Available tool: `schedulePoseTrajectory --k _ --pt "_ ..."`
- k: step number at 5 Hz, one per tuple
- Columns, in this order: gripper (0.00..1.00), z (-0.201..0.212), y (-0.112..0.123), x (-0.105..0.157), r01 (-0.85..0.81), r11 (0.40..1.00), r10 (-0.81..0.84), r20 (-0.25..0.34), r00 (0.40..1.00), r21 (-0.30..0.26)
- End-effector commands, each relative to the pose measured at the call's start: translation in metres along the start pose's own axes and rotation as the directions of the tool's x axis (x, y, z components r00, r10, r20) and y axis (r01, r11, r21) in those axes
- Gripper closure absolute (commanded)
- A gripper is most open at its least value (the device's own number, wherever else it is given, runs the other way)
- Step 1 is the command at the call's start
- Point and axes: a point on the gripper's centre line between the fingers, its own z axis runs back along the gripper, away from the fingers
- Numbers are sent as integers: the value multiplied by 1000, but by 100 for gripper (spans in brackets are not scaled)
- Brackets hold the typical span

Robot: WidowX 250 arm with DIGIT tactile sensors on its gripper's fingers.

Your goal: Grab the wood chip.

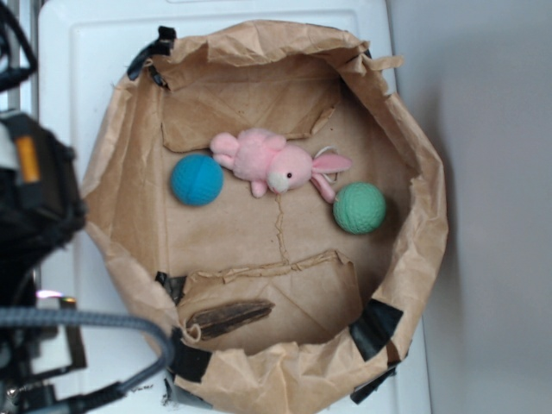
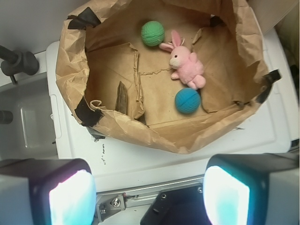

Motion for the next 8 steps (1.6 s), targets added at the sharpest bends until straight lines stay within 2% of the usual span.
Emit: schedulePoseTrajectory --k 1,4,5,6,7,8 --pt "0 -36 -16 -5 -6 1000 7 -37 999 16" --pt "0 -36 -16 -5 -6 1000 7 -37 999 16" --pt "0 -38 -8 0 -89 996 89 -3 996 33" --pt "0 -37 -13 12 -121 992 121 5 993 29" --pt "0 -48 -12 13 -123 991 122 14 992 48" --pt "0 -47 -14 17 -128 991 127 17 992 39"
